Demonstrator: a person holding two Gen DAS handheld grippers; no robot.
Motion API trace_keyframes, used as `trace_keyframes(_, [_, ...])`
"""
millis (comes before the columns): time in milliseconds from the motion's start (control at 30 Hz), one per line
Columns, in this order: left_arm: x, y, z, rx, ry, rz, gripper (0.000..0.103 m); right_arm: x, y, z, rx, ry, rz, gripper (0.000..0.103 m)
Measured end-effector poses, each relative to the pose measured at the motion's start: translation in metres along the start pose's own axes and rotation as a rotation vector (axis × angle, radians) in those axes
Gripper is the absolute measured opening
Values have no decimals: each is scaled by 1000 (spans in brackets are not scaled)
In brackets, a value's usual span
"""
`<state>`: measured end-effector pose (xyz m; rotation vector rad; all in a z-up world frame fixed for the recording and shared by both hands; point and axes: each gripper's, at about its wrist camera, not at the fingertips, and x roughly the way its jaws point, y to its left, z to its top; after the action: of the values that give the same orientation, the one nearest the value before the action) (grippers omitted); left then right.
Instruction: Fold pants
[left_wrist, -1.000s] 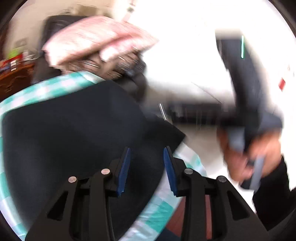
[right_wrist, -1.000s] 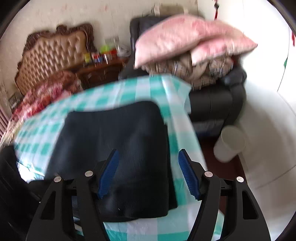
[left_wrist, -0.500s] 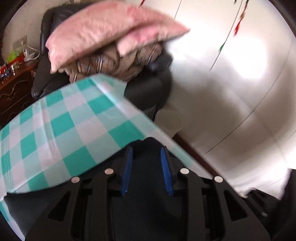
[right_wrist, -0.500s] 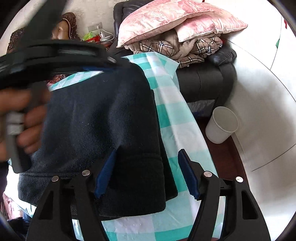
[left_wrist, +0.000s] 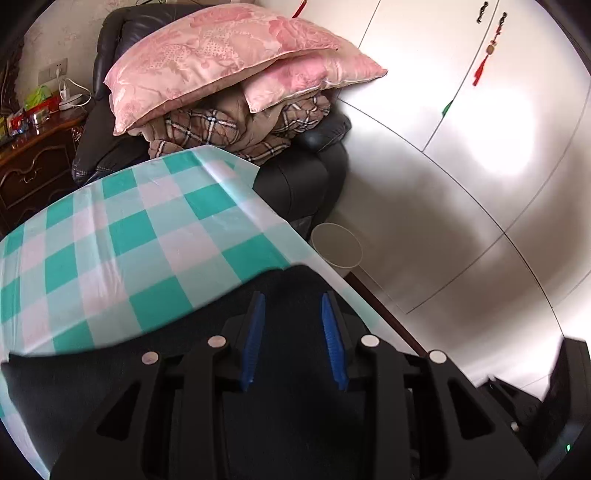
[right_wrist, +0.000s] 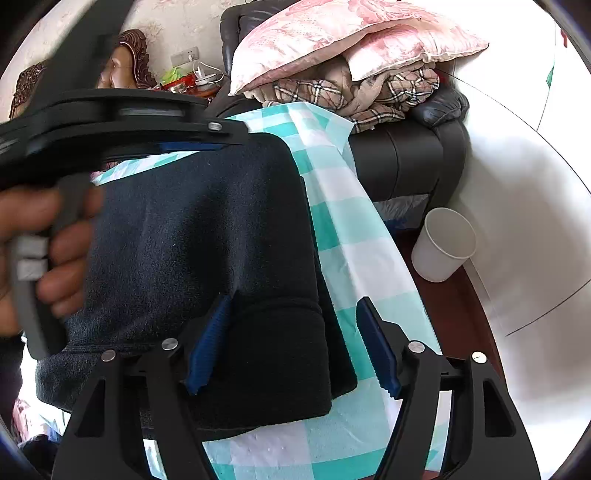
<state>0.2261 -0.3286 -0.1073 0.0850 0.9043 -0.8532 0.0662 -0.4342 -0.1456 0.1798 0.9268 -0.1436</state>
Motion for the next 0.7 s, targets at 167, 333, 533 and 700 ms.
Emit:
trace_keyframes(167, [21, -7, -23, 66, 86, 55, 35, -1, 2, -1, -4, -1, -11, 66])
trace_keyframes(333, [22, -7, -27, 73, 71, 37, 42, -7, 7, 0, -10, -21, -37, 66])
trace_keyframes(533, [12, 2, -28, 3, 31, 13, 44, -53, 32, 6, -63, -155, -48, 76])
trace_keyframes(700, [-9, 19, -22, -82, -30, 88, 72, -26, 39, -3, -76, -53, -61, 88])
